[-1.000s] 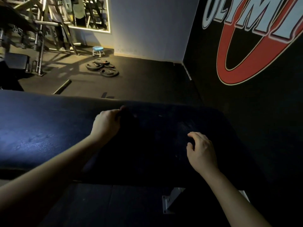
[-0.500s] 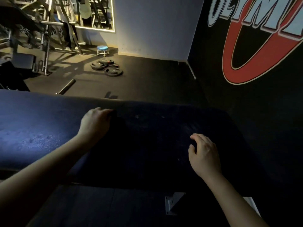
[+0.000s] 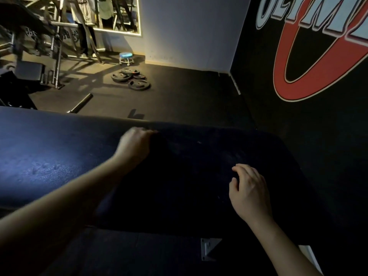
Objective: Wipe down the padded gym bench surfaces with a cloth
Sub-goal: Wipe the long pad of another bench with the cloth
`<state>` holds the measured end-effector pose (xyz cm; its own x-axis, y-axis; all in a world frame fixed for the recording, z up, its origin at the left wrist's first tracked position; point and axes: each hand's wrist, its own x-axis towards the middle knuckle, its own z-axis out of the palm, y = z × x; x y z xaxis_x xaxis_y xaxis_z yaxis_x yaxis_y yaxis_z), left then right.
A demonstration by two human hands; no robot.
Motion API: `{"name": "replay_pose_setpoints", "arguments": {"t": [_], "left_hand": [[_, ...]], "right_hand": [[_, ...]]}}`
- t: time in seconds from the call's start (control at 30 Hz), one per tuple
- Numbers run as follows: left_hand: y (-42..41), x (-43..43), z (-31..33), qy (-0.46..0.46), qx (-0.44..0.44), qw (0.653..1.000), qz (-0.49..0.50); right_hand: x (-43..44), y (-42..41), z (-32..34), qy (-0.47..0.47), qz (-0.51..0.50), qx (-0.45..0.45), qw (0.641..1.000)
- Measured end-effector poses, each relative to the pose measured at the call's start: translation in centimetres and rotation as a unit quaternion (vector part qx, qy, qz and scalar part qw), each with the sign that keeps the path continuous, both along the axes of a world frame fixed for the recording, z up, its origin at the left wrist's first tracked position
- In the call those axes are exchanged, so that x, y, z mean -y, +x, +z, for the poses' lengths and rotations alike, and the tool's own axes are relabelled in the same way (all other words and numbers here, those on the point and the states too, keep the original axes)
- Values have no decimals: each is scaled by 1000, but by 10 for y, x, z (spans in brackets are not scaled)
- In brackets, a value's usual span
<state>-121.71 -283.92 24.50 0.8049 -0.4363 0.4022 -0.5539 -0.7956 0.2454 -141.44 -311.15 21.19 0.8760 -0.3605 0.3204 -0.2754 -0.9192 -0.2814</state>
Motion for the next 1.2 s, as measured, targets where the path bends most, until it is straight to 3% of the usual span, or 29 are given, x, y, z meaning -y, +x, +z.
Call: {"name": "replay_pose_setpoints", "arguments": {"t": [0.07,0.13,0.23,0.37,0.47,0.57,0.63,0.77,0.83,0.9,0.97,1.07,1.13,1.2], "left_hand": [[13,-2,6,-48,-17,995,91],[3,25,6,-92,-37,990,97],[-47,74,2,-132,-52,989,-37],[-76,57,3,-34,-12,971,-235],[-27,18,2,16,26,989,-148],[5,13,5,-43,6,999,12],[-5,39,3,-90,-10,996,26],[-81,68,-1,-72,-49,973,-212],[-82,53,5,-33,-25,960,-278],[-43,40,3,12,10,970,-243],[8,23,3,30,28,992,-117],[25,29,4,-59,9,998,6],[-14,57,1,-77,-20,996,-47],[-66,70,-6,-67,-35,978,-197]], "right_hand": [[-1,0,1,1,-2,-4,1000],[-2,0,1,-1,-1,-11,1000],[-2,0,3,2,3,-35,999],[0,-1,5,10,10,-61,998],[0,-1,4,12,7,-62,998],[-1,0,3,10,-1,-62,998],[-3,0,3,7,-3,-62,998],[-2,0,5,3,2,-68,998],[-3,0,6,3,4,-71,997],[-2,0,6,6,3,-71,997],[-3,-1,6,11,3,-70,997],[-3,0,6,15,-1,-65,998],[-3,0,6,10,-1,-69,998],[-3,0,6,9,1,-72,997]]}}
